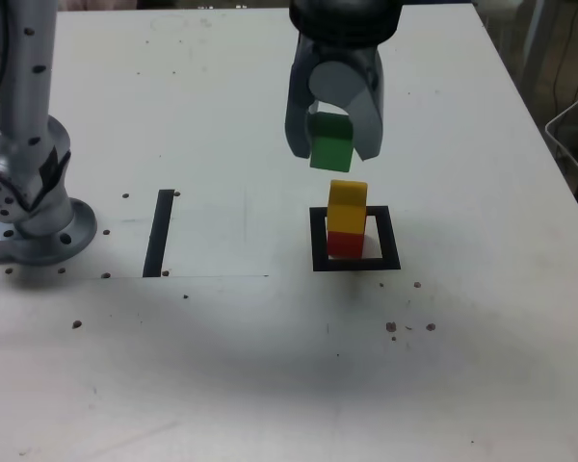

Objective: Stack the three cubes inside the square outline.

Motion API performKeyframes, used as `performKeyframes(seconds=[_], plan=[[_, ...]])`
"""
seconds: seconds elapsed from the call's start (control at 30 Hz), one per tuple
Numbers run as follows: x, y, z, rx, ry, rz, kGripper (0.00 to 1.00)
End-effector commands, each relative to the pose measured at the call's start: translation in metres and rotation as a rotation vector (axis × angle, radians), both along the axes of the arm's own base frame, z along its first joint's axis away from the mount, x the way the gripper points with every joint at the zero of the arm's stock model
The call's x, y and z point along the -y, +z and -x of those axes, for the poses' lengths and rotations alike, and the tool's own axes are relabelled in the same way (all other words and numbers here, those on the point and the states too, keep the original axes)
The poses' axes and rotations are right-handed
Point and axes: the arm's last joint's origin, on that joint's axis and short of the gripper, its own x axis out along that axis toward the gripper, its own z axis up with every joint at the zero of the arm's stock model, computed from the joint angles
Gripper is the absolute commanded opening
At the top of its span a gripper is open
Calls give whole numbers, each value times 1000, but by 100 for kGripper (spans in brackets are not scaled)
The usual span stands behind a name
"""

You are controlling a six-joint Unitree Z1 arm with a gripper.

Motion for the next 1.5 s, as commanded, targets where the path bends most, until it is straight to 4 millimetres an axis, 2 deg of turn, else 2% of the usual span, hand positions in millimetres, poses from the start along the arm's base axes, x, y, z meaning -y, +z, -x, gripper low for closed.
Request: performKeyframes(seconds=[0.0, 0.33, 0.6, 1.03, 1.3, 1.47], plan=[[-1, -5, -2, -9, 2, 0, 14], [-10, -25, -5, -14, 38, 29, 14], [-9, -35, -13, 1, 41, 47, 14], [-9, -37, -17, 28, 41, 50, 15], [-9, -36, -16, 21, 39, 49, 28], [-9, -35, -15, 17, 29, 52, 42]])
